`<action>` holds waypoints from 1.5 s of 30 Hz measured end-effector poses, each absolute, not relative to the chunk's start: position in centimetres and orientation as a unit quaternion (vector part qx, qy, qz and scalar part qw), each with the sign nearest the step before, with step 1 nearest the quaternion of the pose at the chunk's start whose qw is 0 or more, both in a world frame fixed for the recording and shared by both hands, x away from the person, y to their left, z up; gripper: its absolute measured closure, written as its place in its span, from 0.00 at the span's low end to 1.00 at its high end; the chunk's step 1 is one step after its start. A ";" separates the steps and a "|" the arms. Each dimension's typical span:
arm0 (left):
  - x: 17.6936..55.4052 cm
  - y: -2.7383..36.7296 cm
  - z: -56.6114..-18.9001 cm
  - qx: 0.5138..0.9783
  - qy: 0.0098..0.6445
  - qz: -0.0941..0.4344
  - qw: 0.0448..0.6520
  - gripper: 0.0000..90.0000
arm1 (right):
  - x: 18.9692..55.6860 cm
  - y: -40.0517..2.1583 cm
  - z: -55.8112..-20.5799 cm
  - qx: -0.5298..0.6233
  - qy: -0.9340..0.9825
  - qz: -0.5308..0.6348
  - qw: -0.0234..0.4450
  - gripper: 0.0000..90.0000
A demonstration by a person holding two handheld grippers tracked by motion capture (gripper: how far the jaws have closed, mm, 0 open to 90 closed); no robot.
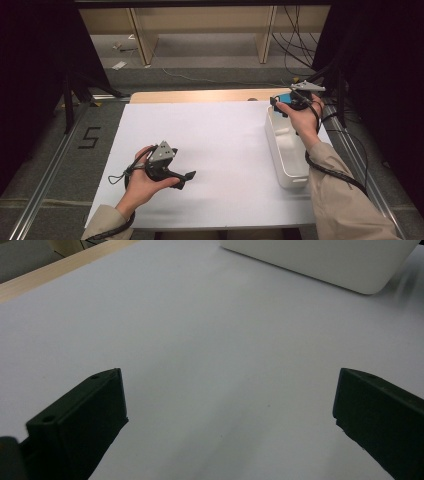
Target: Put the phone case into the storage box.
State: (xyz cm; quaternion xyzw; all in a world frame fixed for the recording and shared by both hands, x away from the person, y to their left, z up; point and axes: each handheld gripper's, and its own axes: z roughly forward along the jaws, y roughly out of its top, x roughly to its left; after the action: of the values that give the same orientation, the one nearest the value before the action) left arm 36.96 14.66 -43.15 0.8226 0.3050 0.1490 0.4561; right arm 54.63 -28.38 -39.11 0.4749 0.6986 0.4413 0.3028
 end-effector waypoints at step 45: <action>37.0 14.6 -43.2 0.824 0.303 0.148 0.456 0.00 | 55.2 -28.3 -41.3 0.484 0.707 0.423 0.294 0.20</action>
State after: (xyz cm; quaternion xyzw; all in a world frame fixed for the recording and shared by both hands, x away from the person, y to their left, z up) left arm 36.95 14.56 -43.19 0.8237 0.3029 0.1476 0.4560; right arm 55.20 -28.25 -41.30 0.4839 0.7074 0.4230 0.2942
